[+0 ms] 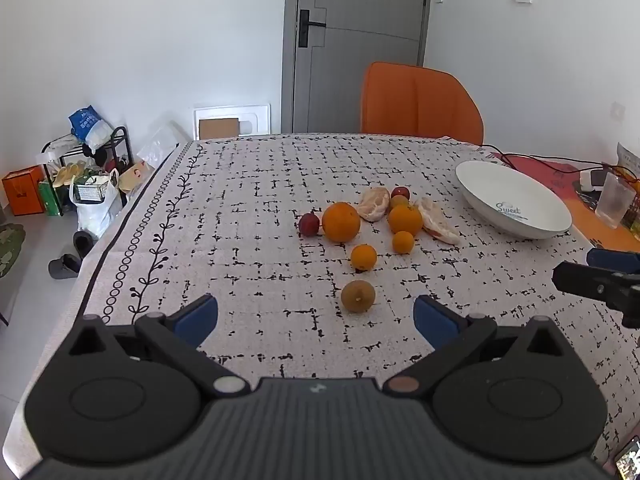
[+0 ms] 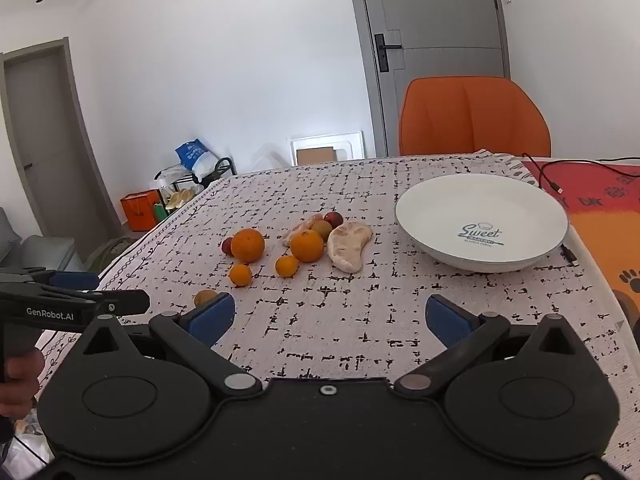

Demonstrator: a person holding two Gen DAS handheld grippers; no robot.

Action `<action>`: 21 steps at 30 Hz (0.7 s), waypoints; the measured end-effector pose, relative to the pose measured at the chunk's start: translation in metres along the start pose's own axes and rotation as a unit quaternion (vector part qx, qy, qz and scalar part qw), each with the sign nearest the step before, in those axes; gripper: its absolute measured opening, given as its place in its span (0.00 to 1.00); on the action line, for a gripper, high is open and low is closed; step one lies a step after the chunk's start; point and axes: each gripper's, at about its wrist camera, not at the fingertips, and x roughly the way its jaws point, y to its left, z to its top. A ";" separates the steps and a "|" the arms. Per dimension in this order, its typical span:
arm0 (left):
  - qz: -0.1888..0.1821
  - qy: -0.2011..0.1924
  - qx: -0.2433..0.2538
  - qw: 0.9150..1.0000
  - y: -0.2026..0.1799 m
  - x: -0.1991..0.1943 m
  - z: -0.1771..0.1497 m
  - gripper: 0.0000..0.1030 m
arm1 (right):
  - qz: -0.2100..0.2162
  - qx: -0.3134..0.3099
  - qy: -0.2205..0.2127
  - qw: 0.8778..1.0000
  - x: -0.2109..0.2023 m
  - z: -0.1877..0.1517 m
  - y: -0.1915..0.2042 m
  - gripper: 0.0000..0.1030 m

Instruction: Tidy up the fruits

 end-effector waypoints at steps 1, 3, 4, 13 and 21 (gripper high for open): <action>-0.001 0.000 0.000 1.000 0.000 0.000 0.000 1.00 | -0.001 -0.001 0.000 1.000 0.000 0.001 0.000 1.00; -0.003 0.005 -0.005 1.000 0.001 0.000 0.000 1.00 | -0.003 -0.003 -0.002 1.000 0.001 0.002 -0.001 1.00; -0.002 0.004 -0.004 1.000 0.001 -0.001 0.000 1.00 | -0.004 -0.003 -0.002 1.000 0.001 0.003 -0.001 1.00; 0.000 0.003 0.003 1.000 -0.006 -0.002 -0.004 1.00 | -0.001 -0.004 -0.009 1.000 -0.001 -0.002 -0.003 1.00; -0.002 0.005 -0.002 1.000 -0.001 -0.002 0.001 1.00 | 0.000 -0.001 -0.007 1.000 0.000 0.009 -0.002 1.00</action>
